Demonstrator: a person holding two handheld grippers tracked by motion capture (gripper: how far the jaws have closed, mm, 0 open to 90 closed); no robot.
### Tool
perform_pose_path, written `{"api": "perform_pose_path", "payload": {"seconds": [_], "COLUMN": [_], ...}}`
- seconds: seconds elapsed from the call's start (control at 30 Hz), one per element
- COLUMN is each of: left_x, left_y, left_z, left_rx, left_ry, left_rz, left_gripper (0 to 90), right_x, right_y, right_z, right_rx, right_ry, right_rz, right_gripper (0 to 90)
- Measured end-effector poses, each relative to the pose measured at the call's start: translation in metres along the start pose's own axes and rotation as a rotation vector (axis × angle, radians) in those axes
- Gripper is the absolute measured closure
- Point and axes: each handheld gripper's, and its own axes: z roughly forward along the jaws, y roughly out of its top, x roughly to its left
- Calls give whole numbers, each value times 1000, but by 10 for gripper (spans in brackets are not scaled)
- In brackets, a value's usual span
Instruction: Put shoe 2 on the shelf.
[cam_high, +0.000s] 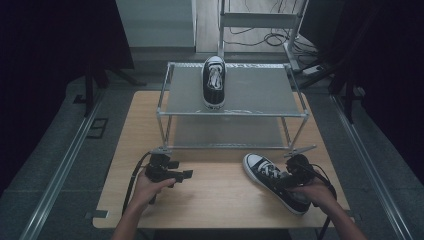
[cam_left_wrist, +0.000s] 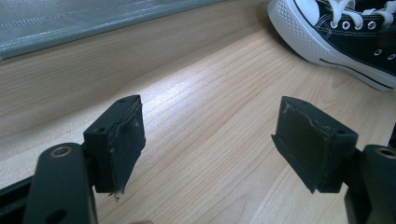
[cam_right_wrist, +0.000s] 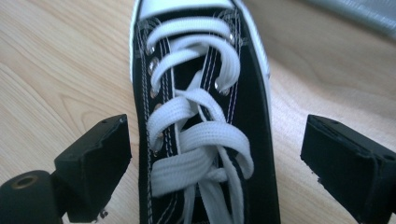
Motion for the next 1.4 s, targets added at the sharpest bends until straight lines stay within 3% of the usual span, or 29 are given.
{"api": "perform_pose_path", "payload": {"seconds": [0.27,0.47,0.9,1.17,1.27,1.4], "left_x": [0,0,-1,1,1,1], "left_y": [-1,-1,-2,-2,-2,-2], "left_z": [1,1,2,0,0,0], "left_rx": [7,7,12,5,4,3], "left_ry": [0,-1,-3,-5,-7,-8], "left_rz": [-3,-3,-4,-14,-16,-19], "left_gripper": [242,243,243,243,243,243], "right_x": [8,11,13,10,8,10], "right_y": [5,6,7,7,6,7], "right_z": [17,23,25,21,18,8], "right_rx": [143,198,212,204,195,170], "right_ry": [-57,-57,-71,-40,-27,-13], "right_rz": [-46,-73,-95,-106,-82,-101], "right_gripper": [63,101,132,159,164,168]}}
